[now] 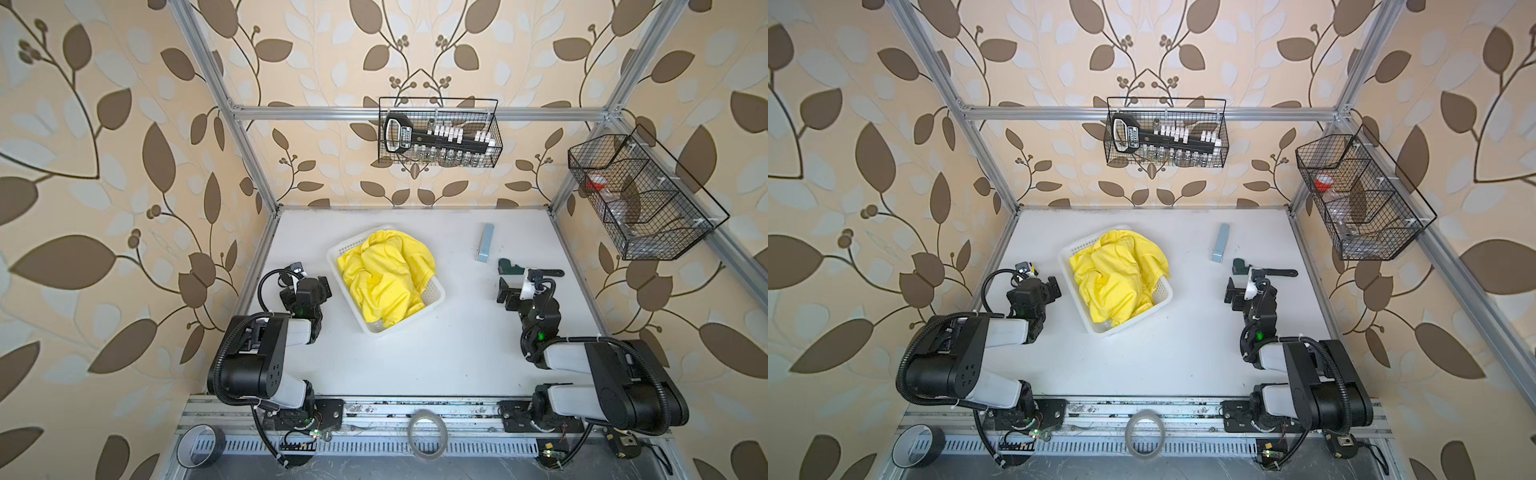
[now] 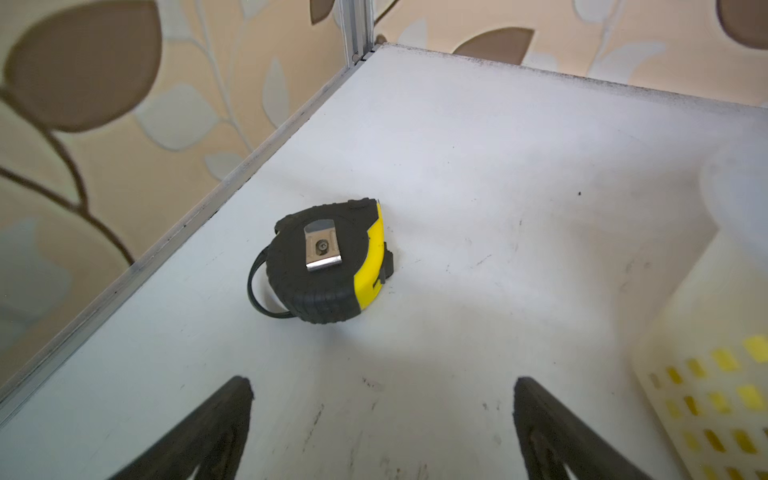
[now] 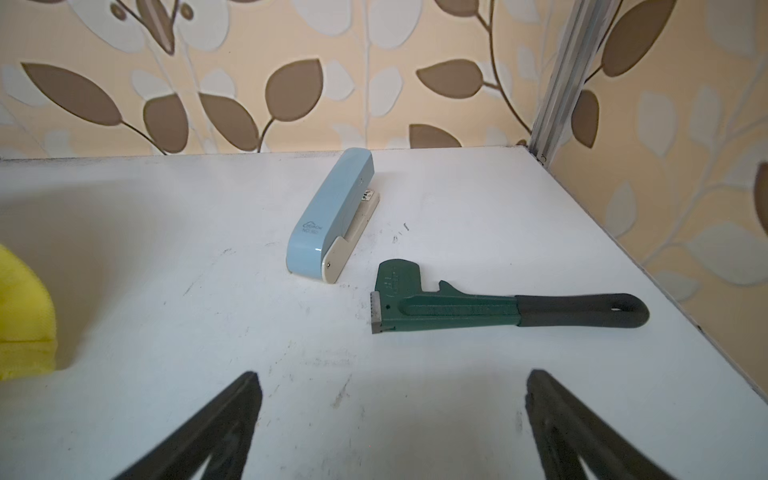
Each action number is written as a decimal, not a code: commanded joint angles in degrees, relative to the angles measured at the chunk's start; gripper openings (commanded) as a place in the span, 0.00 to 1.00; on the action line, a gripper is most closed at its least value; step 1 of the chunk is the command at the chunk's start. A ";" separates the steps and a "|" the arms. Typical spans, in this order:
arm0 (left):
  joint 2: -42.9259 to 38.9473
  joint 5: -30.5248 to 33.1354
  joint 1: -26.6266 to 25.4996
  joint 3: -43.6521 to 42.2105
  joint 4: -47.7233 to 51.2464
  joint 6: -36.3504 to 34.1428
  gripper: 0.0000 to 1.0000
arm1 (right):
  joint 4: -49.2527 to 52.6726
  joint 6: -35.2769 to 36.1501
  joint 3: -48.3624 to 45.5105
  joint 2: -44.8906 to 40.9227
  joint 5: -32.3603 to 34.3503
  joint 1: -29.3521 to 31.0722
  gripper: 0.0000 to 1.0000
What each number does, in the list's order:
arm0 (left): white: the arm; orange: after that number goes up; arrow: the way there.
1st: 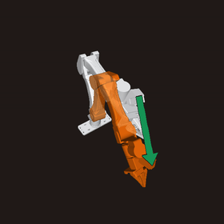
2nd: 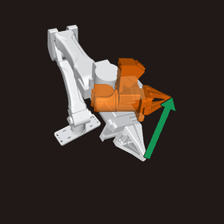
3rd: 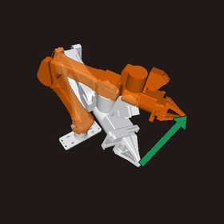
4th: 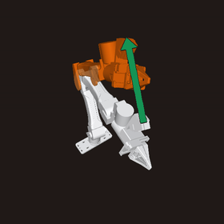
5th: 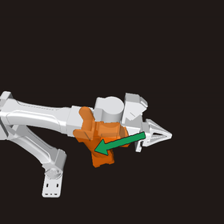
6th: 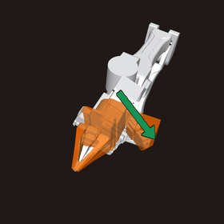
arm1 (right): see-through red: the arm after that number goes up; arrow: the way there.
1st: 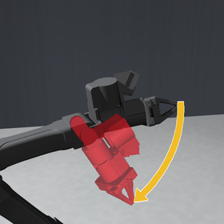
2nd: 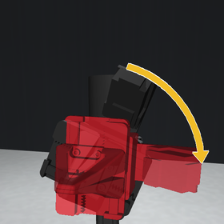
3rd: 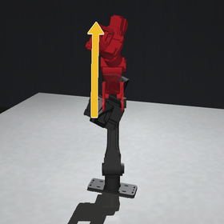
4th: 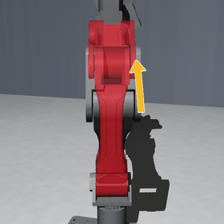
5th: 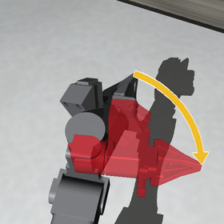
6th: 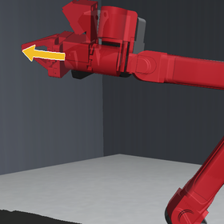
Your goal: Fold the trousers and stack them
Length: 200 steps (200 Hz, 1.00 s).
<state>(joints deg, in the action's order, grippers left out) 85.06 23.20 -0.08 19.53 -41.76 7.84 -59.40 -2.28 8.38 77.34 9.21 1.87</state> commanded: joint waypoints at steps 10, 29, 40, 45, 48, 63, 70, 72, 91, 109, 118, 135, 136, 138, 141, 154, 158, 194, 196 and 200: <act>0.20 1.85 -0.54 1.64 -1.48 -0.47 0.99 | -1.42 1.07 1.20 0.32 0.27 0.15 1.00; 0.20 1.84 -0.59 1.56 -1.48 -0.49 0.99 | -1.42 1.10 1.28 0.38 0.28 0.14 1.00; 0.15 1.91 -0.55 1.63 -1.48 -0.52 0.99 | -1.42 1.06 1.24 0.38 0.28 0.15 1.00; 0.19 1.90 -0.60 1.58 -1.48 -0.49 0.99 | -1.42 1.13 1.23 0.30 0.24 0.11 1.00; 0.17 1.85 -0.56 1.57 -1.48 -0.53 0.99 | -1.40 1.14 1.27 0.32 0.27 0.13 1.00; 0.15 1.85 -0.60 1.56 -1.48 -0.50 0.99 | -1.42 1.12 1.29 0.35 0.26 0.15 1.00; 0.19 1.85 -0.61 1.56 -1.48 -0.54 0.99 | -1.44 1.10 1.24 0.35 0.28 0.15 1.00; 0.20 1.85 -0.56 1.56 -1.48 -0.54 0.99 | -1.45 1.09 1.27 0.35 0.28 0.15 1.00; 0.20 1.85 -0.57 1.62 -1.48 -0.51 0.99 | -1.42 1.05 1.26 0.27 0.17 0.15 1.00; 0.23 1.85 -0.59 1.66 -1.41 -0.49 0.99 | -1.41 0.95 1.33 0.44 -0.54 -0.10 1.00; 0.16 1.85 -0.61 1.67 -1.41 -0.47 0.99 | -1.35 0.72 1.45 0.42 -1.54 -0.59 1.00; 0.28 1.85 -0.54 1.71 -1.40 -0.51 0.99 | -1.34 0.61 1.46 0.42 -2.44 -1.06 1.00; 0.28 1.85 -0.54 1.72 -1.40 -0.48 0.99 | -1.34 0.61 1.46 0.43 -2.44 -1.07 1.00; 0.26 1.80 -0.54 1.69 -1.40 -0.46 0.99 | -1.40 0.61 1.46 0.37 -2.53 -1.08 1.00; 0.28 1.84 -0.54 1.69 -1.40 -0.45 0.99 | -1.28 0.60 1.46 0.48 -2.50 -1.08 1.00; 0.33 1.87 -0.56 1.71 -1.40 -0.46 0.99 | -1.09 0.60 1.55 0.50 -2.53 -1.08 1.00; 0.29 1.85 -0.58 1.77 -1.40 -0.47 0.99 | -1.07 0.61 1.60 0.59 -2.53 -1.08 1.00; 0.37 1.78 -0.61 1.85 -1.19 -0.46 0.99 | -0.95 0.56 1.53 0.32 -2.55 -1.08 1.00; 0.37 1.77 -0.58 1.90 -1.15 -0.50 0.99 | -1.04 0.60 1.55 0.28 -2.54 -1.10 1.00; 0.37 1.74 -0.54 1.85 -1.25 -0.52 0.99 | -1.06 0.61 1.39 0.22 -2.47 -1.16 1.00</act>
<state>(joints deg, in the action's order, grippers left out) 85.06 23.20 -0.08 19.81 -41.76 7.84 -59.37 -2.33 8.45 77.34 7.44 0.95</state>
